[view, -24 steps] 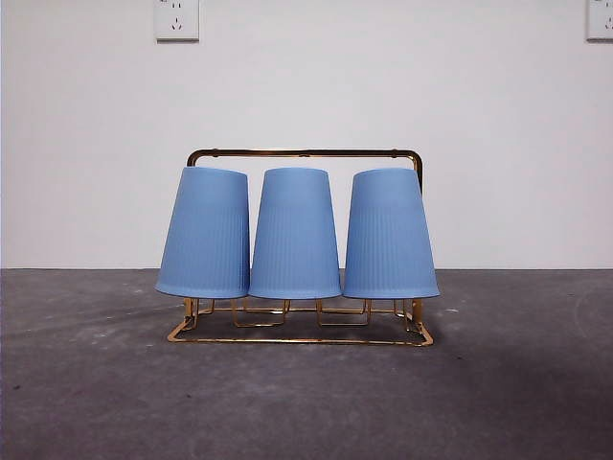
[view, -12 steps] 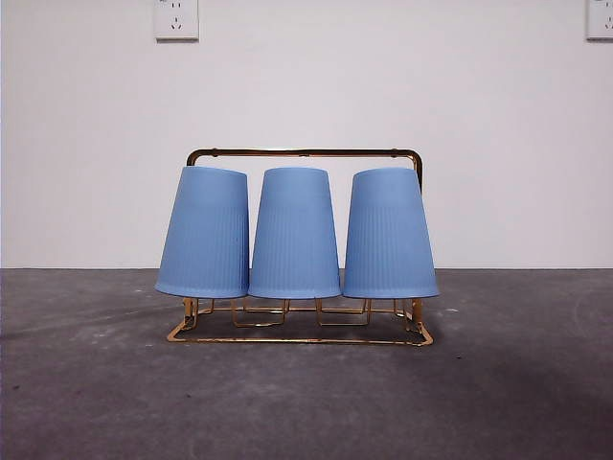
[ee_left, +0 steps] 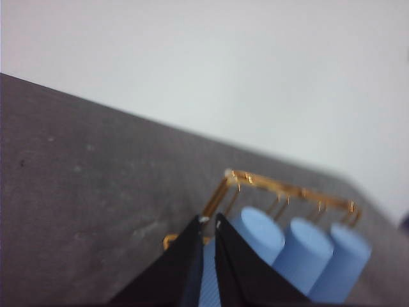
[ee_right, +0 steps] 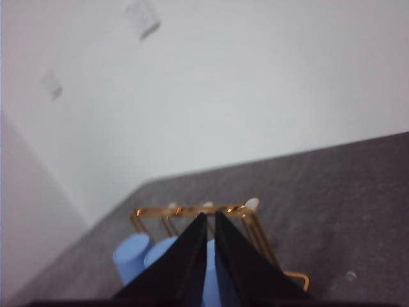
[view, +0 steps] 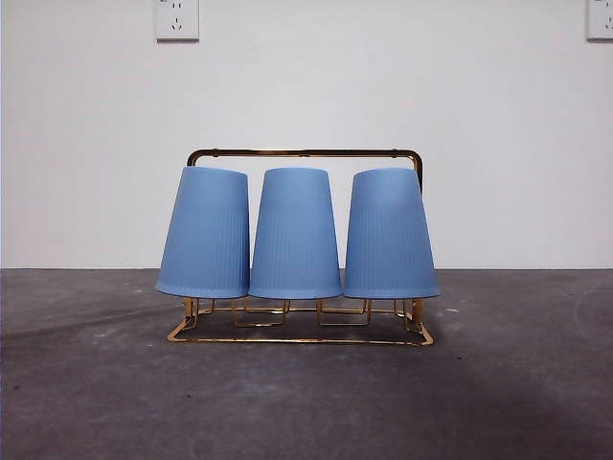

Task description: The left arm pick up the left cup on cup holder and place it on desk, then the right arm insert the right cup into the first cup, and then the left arm insert the mid cup into the first cup

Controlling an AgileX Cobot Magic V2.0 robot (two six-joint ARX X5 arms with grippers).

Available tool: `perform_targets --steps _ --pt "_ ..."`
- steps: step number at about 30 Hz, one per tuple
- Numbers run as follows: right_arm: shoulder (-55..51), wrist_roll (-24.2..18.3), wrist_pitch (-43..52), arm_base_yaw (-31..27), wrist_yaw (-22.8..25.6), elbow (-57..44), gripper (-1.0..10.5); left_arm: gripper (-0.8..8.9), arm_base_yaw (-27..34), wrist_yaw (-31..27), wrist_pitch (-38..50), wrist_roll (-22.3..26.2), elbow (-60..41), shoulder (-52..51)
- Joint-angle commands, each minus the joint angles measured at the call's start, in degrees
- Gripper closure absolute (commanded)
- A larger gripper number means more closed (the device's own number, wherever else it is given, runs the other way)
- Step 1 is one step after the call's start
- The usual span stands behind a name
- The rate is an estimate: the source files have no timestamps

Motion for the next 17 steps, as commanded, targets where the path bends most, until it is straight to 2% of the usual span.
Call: perform_targets --steps 1,5,8,14,17 --pt "6.45 -10.34 -3.54 -0.04 -2.58 5.03 9.3 7.85 -0.22 2.58 -4.92 14.71 7.26 7.43" --pt "16.15 -19.58 -9.75 0.07 -5.53 11.78 9.3 7.85 -3.67 2.34 -9.81 22.43 16.55 17.35" --pt "21.73 -25.40 -13.18 1.73 -4.79 15.45 9.3 7.85 -7.69 1.29 -11.65 27.26 21.44 22.99" --pt "27.76 -34.69 -16.74 9.73 0.37 18.05 9.3 7.85 -17.44 -2.36 -15.63 39.21 24.24 30.56" --pt "28.74 -39.52 -19.74 14.16 5.64 18.05 8.5 7.84 -21.51 -4.37 -17.22 44.06 24.24 32.50"
